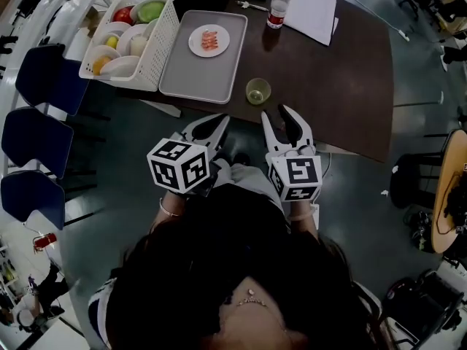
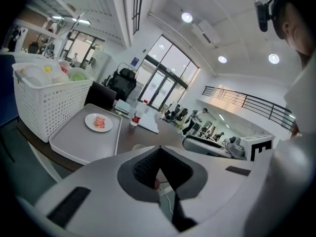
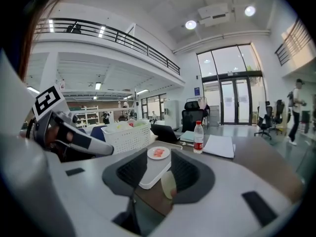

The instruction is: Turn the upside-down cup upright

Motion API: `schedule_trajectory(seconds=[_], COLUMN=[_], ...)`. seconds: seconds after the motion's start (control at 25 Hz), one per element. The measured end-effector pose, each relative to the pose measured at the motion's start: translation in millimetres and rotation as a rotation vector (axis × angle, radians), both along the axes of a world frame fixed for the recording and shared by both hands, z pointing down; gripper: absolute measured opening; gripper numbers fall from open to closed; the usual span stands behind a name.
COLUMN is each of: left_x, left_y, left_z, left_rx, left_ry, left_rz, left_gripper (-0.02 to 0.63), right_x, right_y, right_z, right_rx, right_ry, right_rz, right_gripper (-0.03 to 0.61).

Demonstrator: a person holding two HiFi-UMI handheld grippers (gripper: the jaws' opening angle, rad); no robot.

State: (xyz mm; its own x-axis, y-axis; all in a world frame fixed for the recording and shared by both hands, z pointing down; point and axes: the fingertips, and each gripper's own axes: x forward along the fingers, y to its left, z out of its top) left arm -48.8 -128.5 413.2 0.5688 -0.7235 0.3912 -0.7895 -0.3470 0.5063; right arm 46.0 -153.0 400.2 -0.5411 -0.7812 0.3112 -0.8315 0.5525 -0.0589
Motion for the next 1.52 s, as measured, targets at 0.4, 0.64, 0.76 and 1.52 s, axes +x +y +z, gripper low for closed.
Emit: schedule_trajectory(seconds=[0.4,0.64,0.76,1.52], left_x=[-22.1,-29.3,-30.2,-28.9], left_y=[-41.0,-57.1,-64.3,-77.4], left_z=[-8.7,-11.9,-9.2,8.6], left_rx=[0.036,0.053,0.049,-0.003], left_ry=[0.022,0.067,0.059,0.008], left_rz=[0.058,0.094,0.107,0.140], left_gripper=[0.002,0.002,0.002,0.002], right_x=[-19.4,-20.8,-22.5,-28.4], right_y=[-45.7,-71.1,-76.9,-101.8], right_z=[53.7,108.7,135.5,202.3], right_rx=[-0.064,-0.140,-0.187,-0.297], right_ry=[0.036,0.095,0.134,0.187], right_rz=[0.021,0.056,0.042,0.050], right_gripper=[0.298,0.338,0.359,0.383])
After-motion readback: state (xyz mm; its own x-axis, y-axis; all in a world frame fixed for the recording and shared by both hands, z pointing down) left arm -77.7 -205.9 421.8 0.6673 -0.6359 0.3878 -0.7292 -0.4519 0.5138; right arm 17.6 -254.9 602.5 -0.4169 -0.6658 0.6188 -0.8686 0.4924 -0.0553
